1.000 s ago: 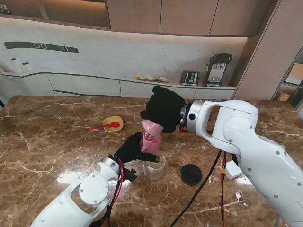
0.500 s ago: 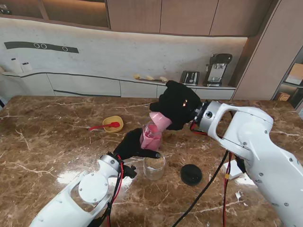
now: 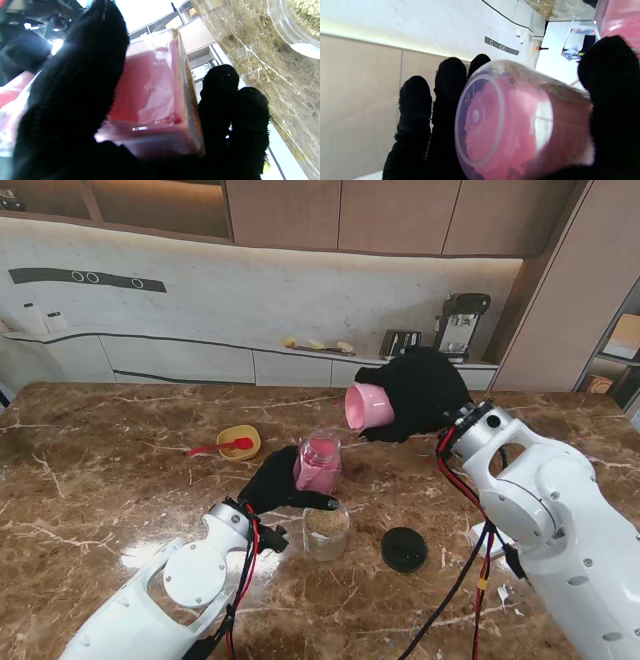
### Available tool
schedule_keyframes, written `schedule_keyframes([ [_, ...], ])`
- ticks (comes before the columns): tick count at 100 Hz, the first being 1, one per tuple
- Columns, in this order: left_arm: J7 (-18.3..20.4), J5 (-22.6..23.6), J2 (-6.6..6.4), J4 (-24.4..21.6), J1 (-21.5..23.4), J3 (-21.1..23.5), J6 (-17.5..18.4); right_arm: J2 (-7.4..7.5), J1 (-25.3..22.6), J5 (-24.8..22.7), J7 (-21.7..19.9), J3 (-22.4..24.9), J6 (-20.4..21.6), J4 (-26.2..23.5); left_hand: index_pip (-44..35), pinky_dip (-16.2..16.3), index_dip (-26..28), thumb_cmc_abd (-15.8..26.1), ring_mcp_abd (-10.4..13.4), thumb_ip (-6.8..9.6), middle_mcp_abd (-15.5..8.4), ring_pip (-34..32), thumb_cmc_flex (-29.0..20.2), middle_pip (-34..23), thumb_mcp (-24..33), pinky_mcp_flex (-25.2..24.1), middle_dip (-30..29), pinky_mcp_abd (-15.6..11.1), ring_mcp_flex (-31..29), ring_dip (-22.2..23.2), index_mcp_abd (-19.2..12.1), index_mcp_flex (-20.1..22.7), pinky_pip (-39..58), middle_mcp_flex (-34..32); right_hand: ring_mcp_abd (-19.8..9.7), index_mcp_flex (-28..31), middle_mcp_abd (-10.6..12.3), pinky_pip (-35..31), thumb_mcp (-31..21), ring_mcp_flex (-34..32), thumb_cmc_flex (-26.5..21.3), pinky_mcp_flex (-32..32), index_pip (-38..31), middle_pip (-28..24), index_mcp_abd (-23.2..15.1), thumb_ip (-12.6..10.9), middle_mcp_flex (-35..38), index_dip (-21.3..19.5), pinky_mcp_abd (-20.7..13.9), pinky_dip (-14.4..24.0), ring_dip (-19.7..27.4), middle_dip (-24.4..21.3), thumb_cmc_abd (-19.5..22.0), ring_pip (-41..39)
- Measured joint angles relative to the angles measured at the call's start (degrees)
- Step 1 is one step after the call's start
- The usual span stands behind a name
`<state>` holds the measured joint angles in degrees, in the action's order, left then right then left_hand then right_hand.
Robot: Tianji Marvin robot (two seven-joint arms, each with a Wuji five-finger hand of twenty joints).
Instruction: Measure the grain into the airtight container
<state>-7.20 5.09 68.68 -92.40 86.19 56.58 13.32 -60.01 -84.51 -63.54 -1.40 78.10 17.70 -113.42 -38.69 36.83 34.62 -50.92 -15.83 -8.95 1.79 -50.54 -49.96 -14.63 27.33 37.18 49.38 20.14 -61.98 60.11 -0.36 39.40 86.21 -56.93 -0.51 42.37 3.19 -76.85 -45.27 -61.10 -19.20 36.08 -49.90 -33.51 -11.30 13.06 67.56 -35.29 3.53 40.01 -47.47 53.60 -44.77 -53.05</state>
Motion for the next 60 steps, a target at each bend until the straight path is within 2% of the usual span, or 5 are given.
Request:
schedule_keyframes([
  [8,0.0,0.0,-0.01,-0.2,0.3,0.4,0.1,-0.43,-0.8,4.4,-0.1,0.7,-1.4,1.8,0.0,0.0,0.0,0.0,0.0,0.00,0.0,0.0,0.0,0.0,0.0,-0.1,0.0,0.0,0.0,0.0,0.0,0.0,0.0,0.0,-0.5,0.0,0.2,1.6,0.0,0.6,0.0,-1.3,0.0,0.3,0.0,0.0,0.0,0.0,0.6,-0.5,1.3,-0.7,0.0,2.3],
  [26,-0.4,0.4,-0.03,-0.5,0.7,0.8,0.5,-1.28,-1.5,20.4,-1.3,1.1,-5.2,7.4,0.0,0.0,0.0,0.0,0.0,0.00,0.0,0.0,0.0,0.0,0.0,-0.1,0.0,0.0,0.0,0.0,0.0,0.0,0.0,0.0,-1.0,0.0,0.6,8.4,0.0,4.6,-0.4,-6.3,0.0,1.4,0.0,0.0,-0.6,1.2,1.7,-1.6,5.4,-1.2,0.0,10.0],
  [39,-0.6,0.4,-0.04,-0.8,0.8,0.9,0.5,-1.96,-1.3,28.1,-2.1,1.2,-7.8,12.1,0.0,0.0,0.0,0.0,0.0,0.00,0.0,0.0,0.0,0.0,0.0,-0.1,0.0,0.0,0.0,0.0,0.0,0.0,0.0,0.0,-1.2,0.0,0.6,18.1,0.0,9.6,-1.7,-13.1,0.0,2.9,0.0,0.0,-1.4,2.0,3.0,-3.4,7.9,-2.2,-1.0,15.1],
  [48,-0.6,0.4,-0.04,-0.8,1.0,1.1,0.5,-2.32,-0.7,34.3,-3.1,1.2,-8.8,16.1,0.0,0.0,0.0,0.0,0.0,0.00,0.0,0.0,0.0,0.0,0.0,-0.1,0.0,0.0,0.0,0.0,0.0,0.0,0.0,0.0,-1.5,0.0,0.6,24.9,0.0,13.4,-4.6,-18.4,0.0,4.8,0.0,0.0,-3.1,2.5,3.7,-3.5,9.9,-2.6,-2.7,18.9],
  [60,-0.6,0.4,-0.03,-0.8,1.1,1.3,0.5,-2.81,0.9,38.2,-3.2,0.8,-9.8,21.7,0.0,0.0,0.0,0.0,0.0,0.00,0.0,0.0,0.0,0.0,0.0,-0.1,0.0,0.0,0.0,0.0,0.0,0.0,0.0,0.0,-1.5,0.0,0.6,32.7,-2.9,18.1,-7.7,-24.5,0.3,7.6,0.0,0.0,-5.4,2.5,4.4,-3.5,11.4,-3.1,-5.8,21.8],
])
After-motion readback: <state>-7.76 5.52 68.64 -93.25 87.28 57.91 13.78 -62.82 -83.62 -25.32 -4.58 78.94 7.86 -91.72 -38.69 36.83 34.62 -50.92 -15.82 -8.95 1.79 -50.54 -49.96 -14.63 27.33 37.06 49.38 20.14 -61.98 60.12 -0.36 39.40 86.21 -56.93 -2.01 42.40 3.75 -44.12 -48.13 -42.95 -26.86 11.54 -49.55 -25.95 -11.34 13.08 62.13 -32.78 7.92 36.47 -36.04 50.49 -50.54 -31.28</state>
